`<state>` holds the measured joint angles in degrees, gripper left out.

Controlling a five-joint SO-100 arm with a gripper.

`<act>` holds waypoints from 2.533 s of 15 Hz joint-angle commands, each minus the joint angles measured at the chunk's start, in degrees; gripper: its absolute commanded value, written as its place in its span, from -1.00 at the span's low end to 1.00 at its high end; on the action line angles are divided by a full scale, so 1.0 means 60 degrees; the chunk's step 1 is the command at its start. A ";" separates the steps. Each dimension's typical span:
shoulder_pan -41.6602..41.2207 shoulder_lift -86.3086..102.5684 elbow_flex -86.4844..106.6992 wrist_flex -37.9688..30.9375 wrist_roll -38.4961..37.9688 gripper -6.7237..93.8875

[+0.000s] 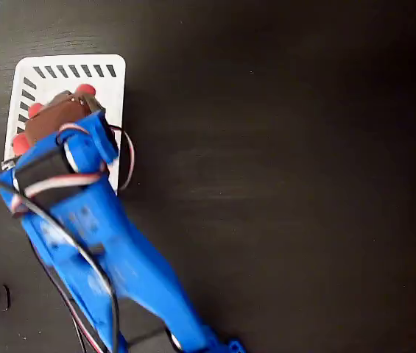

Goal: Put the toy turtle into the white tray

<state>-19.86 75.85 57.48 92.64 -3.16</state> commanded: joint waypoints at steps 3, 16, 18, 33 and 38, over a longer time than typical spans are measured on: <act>-0.0513 -0.0439 -0.0864 -0.0146 0.0176 -0.87; -0.0908 -0.1670 -0.0894 -0.0732 0.0674 -0.16; -0.1011 -0.1729 -0.0835 -0.0732 0.0688 0.13; -0.0278 0.1787 -0.0571 -0.0015 0.0659 -0.82; 0.0923 0.5625 0.1890 -0.0586 0.1201 -0.87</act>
<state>-16.44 99.05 65.74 89.91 2.37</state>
